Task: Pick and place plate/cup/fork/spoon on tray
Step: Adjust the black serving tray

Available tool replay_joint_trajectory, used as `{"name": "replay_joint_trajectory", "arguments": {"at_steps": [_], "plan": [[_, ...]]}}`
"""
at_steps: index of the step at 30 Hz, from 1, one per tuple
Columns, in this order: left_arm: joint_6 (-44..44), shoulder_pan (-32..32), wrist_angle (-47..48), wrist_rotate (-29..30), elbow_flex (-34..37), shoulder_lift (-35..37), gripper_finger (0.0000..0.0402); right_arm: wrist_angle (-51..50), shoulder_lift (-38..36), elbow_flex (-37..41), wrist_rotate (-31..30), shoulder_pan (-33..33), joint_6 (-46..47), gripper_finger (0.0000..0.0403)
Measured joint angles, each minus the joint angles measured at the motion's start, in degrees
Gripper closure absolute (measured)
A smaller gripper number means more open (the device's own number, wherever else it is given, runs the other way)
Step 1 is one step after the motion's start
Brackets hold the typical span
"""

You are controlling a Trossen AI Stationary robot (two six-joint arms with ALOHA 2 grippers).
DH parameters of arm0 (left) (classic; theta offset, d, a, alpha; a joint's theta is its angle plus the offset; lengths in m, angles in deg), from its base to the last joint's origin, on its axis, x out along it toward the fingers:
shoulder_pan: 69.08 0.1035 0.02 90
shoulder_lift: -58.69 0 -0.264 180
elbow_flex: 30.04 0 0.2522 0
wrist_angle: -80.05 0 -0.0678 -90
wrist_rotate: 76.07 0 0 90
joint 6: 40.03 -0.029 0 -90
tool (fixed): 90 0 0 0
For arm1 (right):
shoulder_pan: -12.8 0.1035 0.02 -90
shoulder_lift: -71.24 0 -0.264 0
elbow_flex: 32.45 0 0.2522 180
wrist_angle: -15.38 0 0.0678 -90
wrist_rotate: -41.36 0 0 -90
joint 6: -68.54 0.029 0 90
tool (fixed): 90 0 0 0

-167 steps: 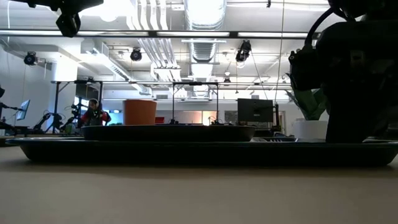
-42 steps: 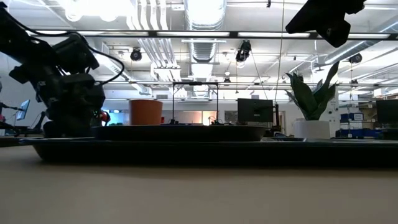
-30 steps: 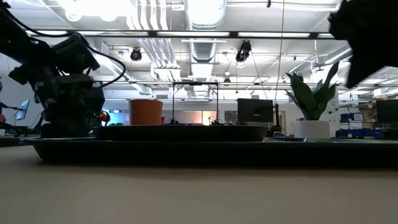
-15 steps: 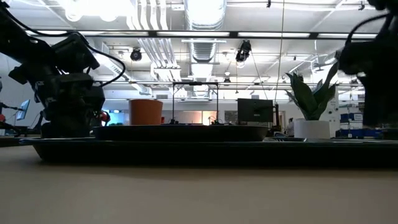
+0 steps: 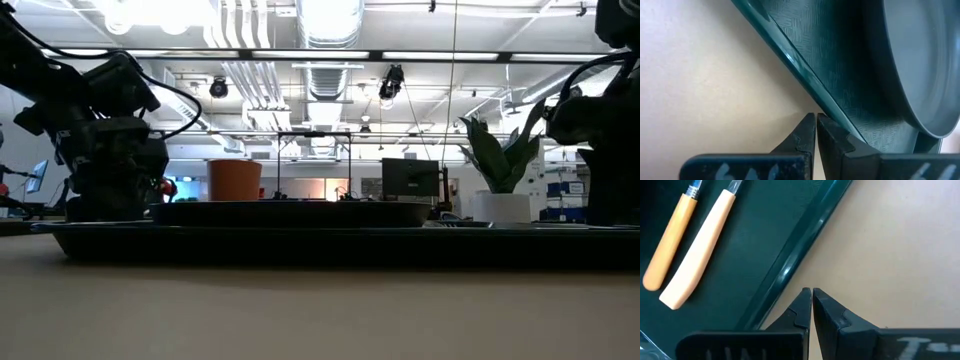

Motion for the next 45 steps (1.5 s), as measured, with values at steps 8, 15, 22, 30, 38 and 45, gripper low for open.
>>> {"name": "replay_joint_trajectory", "arguments": {"at_steps": [8, 15, 22, 30, 38, 45], "plan": [[0.02, 0.04, 0.02, -0.74, -0.02, 0.0, 0.0402, 0.77, 0.41, 0.04, -2.07, -0.02, -0.24, 0.0394], [0.13, 0.04, 0.07, -1.9, -0.02, 0.0, 0.0402, 5.25, 0.41, 0.04, -5.54, -0.62, -1.55, 0.0394], [0.14, 0.04, 0.08, -2.78, -0.02, 0.0, 0.0402, 4.95, 1.9, -0.06, -4.24, -2.56, -5.67, 0.0394], [0.09, -0.04, -0.02, -2.99, -0.04, 0.0, 0.0402, -3.0, 1.24, -0.13, -0.64, -3.19, -2.81, 0.0394], [0.11, -0.08, -0.02, -2.97, -0.04, 0.0, 0.0402, -1.9, 1.57, 0.0, -3.14, -3.19, -2.21, 0.0394], [0.26, -0.23, -0.02, -2.94, -0.04, 0.0, 0.0402, 1.42, 1.59, 0.0, -6.48, -3.66, -3.78, 0.0394]]}}
